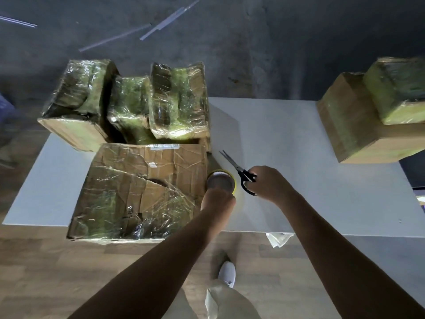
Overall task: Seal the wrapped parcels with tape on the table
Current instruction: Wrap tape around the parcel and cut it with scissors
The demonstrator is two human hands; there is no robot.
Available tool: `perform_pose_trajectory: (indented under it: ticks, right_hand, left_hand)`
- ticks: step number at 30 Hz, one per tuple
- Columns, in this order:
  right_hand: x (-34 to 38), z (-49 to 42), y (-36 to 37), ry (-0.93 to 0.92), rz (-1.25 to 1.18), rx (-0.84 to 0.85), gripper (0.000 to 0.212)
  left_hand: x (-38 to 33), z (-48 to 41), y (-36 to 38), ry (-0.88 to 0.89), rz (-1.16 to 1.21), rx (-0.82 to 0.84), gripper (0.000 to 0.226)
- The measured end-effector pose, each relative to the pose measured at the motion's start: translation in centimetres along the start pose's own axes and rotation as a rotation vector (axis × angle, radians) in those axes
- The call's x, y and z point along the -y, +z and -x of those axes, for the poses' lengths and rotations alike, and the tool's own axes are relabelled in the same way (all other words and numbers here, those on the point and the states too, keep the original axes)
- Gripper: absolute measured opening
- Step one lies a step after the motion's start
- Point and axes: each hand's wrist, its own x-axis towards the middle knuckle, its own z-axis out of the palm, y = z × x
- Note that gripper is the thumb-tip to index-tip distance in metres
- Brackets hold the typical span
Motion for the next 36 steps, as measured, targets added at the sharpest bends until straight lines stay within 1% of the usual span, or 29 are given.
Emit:
perform_pose_trajectory:
  ticks: [3, 5, 7, 9, 11, 13, 17, 20, 24, 31, 36]
  right_hand:
    - [1.1, 0.3, -1.0, 0.023, 0.078, 0.004, 0.032]
    - [1.7, 0.4, -1.6, 0.020, 0.139, 0.008, 0.031]
    - [2.3, 0.4, -2.1, 0.010, 0.191, 0.016, 0.031]
    - [2.6, 0.4, -2.4, -0.006, 0.227, 0.030, 0.031]
    - [3.0, 0.4, -2.7, -0.022, 0.254, 0.058, 0.031]
    - [3.3, 0.3, -3.1, -0.038, 0.281, 0.107, 0.031]
    - [3.6, 0.5, -4.4, -0.057, 0.343, 0.173, 0.030]
    - [4.5, 0.8, -4.8, -0.068, 0.414, 0.199, 0.029]
    - [6.2, 0.2, -4.7, -0.048, 0.489, 0.213, 0.028]
    - [8.1, -1.7, -4.7, -0.052, 0.617, 0.252, 0.032]
    - [8.8, -2.4, -4.2, -0.045, 0.642, 0.308, 0.031]
  left_hand:
    - [0.1, 0.1, 0.0, 0.075, -0.059, -0.114, 0.039]
    - [0.2, 0.1, 0.1, 0.102, -0.097, -0.175, 0.039]
    - [0.1, 0.1, 0.4, 0.142, -0.120, -0.118, 0.036]
    - [0.4, 0.2, 0.2, 0.133, -0.119, -0.188, 0.034]
    - [0.4, -0.3, 1.1, 0.142, -0.091, -0.175, 0.042]
    - [0.6, -0.2, 1.2, 0.174, -0.063, -0.169, 0.044]
    - [0.4, 0.0, 1.1, 0.180, -0.015, -0.227, 0.033]
    - [0.5, 0.2, 1.1, 0.156, -0.007, -0.271, 0.033]
    - [0.6, -0.2, 1.2, 0.198, 0.093, -0.228, 0.028]
    - [0.7, -0.3, 1.6, 0.224, 0.162, -0.266, 0.025]
    - [0.7, -0.2, 1.6, 0.228, 0.192, -0.316, 0.025]
